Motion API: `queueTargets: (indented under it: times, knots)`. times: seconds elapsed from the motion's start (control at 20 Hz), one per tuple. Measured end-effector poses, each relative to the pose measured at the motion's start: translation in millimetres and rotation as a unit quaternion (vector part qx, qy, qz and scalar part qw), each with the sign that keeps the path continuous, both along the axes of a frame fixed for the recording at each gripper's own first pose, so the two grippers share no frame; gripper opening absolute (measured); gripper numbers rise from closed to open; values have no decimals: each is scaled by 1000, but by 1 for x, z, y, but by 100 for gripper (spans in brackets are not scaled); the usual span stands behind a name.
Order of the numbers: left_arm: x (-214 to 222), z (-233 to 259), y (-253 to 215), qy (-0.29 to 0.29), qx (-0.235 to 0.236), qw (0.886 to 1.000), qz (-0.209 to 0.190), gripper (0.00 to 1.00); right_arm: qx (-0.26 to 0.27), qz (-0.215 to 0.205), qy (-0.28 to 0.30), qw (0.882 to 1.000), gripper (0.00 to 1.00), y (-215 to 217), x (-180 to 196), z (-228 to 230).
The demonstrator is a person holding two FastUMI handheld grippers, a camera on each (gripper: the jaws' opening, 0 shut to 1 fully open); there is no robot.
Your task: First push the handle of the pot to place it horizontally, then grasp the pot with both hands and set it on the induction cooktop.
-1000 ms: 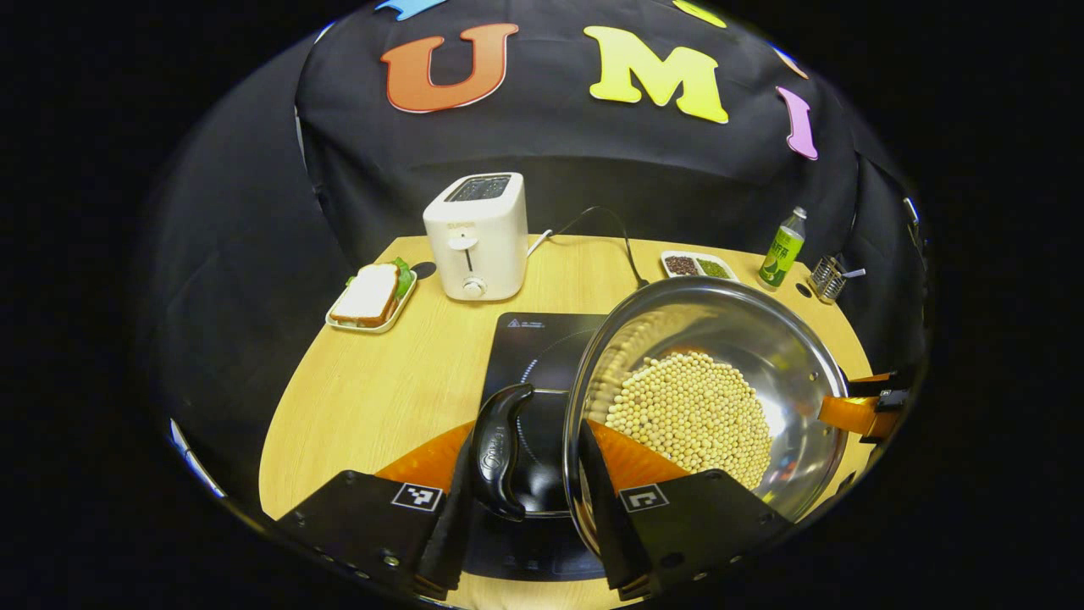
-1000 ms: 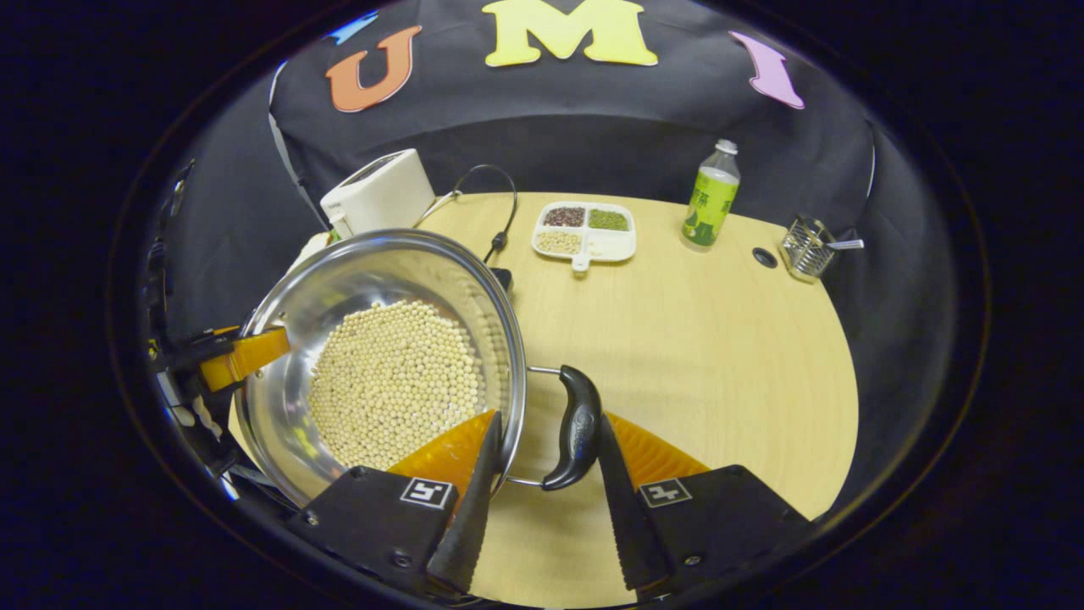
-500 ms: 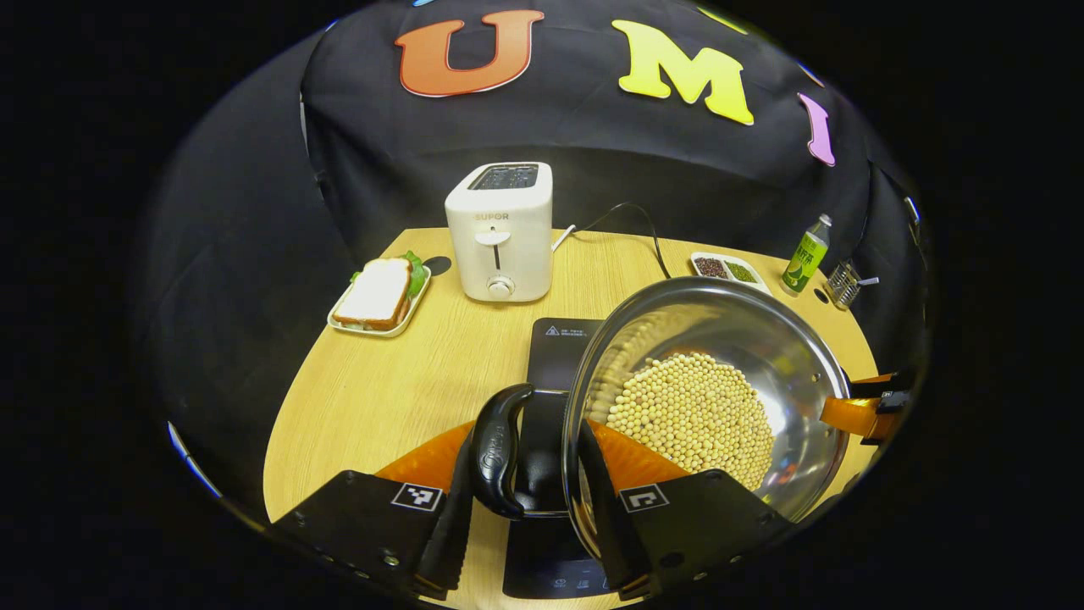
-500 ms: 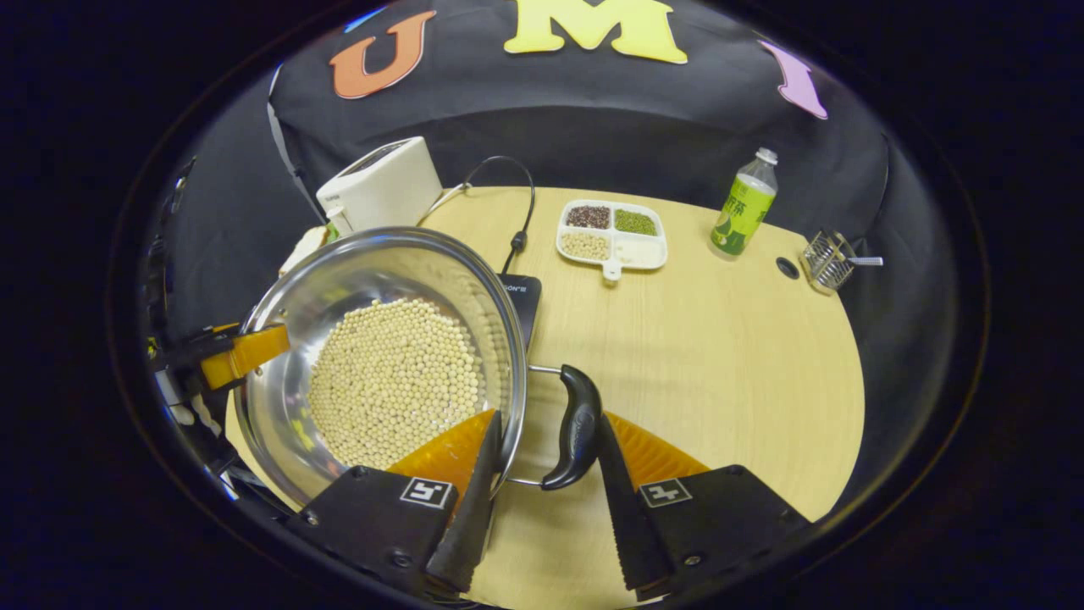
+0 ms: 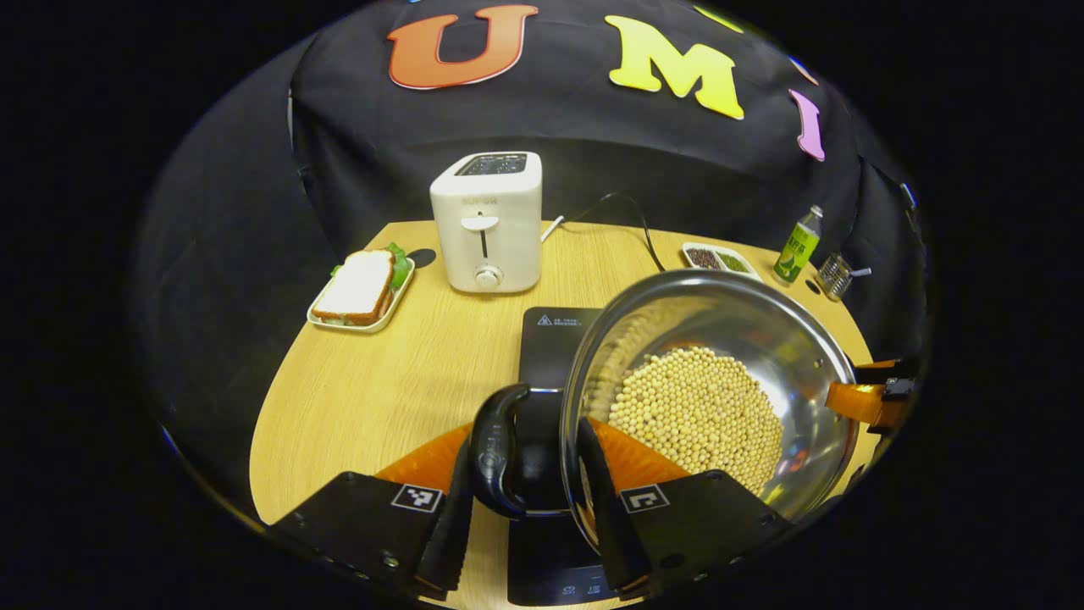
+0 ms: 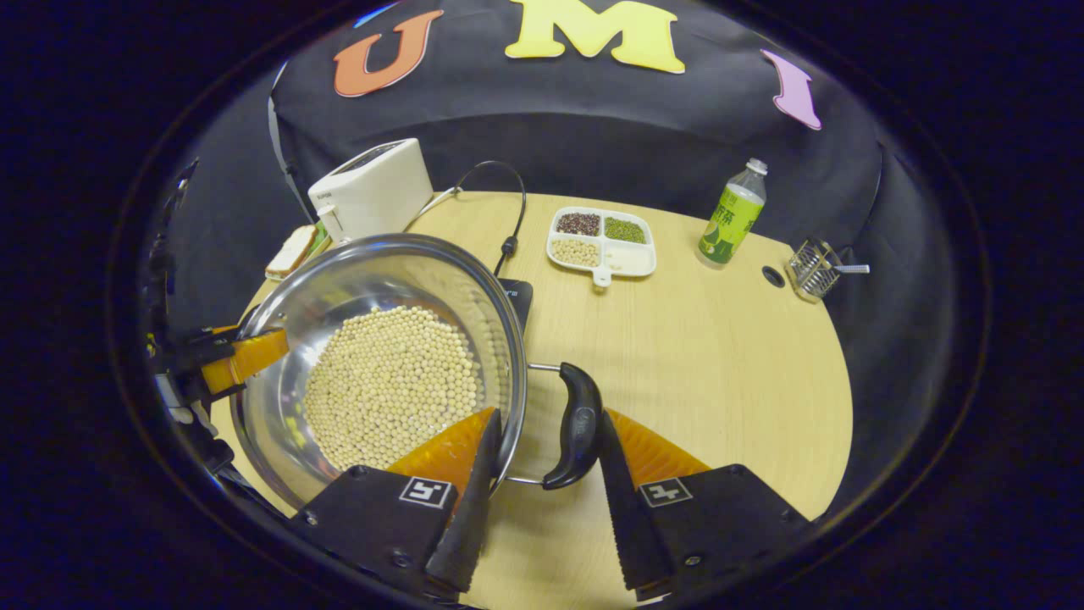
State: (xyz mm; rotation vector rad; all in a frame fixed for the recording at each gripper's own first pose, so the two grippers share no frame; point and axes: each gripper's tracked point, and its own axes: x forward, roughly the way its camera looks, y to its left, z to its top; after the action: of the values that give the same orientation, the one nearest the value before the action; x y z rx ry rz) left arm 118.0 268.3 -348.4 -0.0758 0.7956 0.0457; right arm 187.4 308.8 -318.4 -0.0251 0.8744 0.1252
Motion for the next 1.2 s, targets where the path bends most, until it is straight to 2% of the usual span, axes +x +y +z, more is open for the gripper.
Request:
queueTargets:
  times: [0.05, 0.1, 0.15, 0.55, 0.65, 0.8, 0.85, 0.9, 0.95, 1.0, 1.05, 1.1, 1.2]
  knots:
    - [0, -3, -2, 8, -6, 1000, 0, 61, -5, -4, -1, 1000, 64, 1, -1, -1]
    - [1, -1, -2, 1, -6, 1000, -1, 71, -5, -5, -3, 1000, 65, 1, 0, -2]
    - [1, -3, -2, 4, -5, 1000, -1, 61, -5, -4, -5, 1000, 65, 1, 0, -1]
    - [1, -2, 4, -10, 1, 1000, 3, 63, -11, 2, -10, 1000, 65, 3, 7, -2]
    - [1, -2, 4, -11, 0, 1000, 7, 63, -2, 5, -17, 1000, 67, 3, 7, -2]
    - [2, -4, 4, -13, 5, 1000, 11, 64, 17, 4, -34, 999, 65, 2, 9, -2]
    - [1, -8, 4, -7, 3, 1000, 15, 57, 23, 7, -41, 999, 67, 3, 10, -2]
    - [-7, -23, 1, 21, -8, 1000, 19, 59, 29, 16, -52, 998, 67, 5, 15, -1]
    - [-11, -31, -5, 32, -27, 999, 21, 86, 34, 23, -57, 998, 65, 6, 18, -2]
    - [-10, -30, -9, 25, -38, 999, 26, 81, 39, 26, -55, 997, 67, 5, 19, -4]
    - [-8, -27, -6, 14, -34, 999, 33, 86, 48, 33, -34, 998, 71, 9, 11, -12]
    - [-8, -24, -1, 6, -20, 999, 38, 86, 65, 32, -19, 997, 78, 12, 6, -17]
    - [-7, -15, 8, -11, 8, 999, 39, 89, 88, 12, -33, 996, 89, 10, 6, -13]
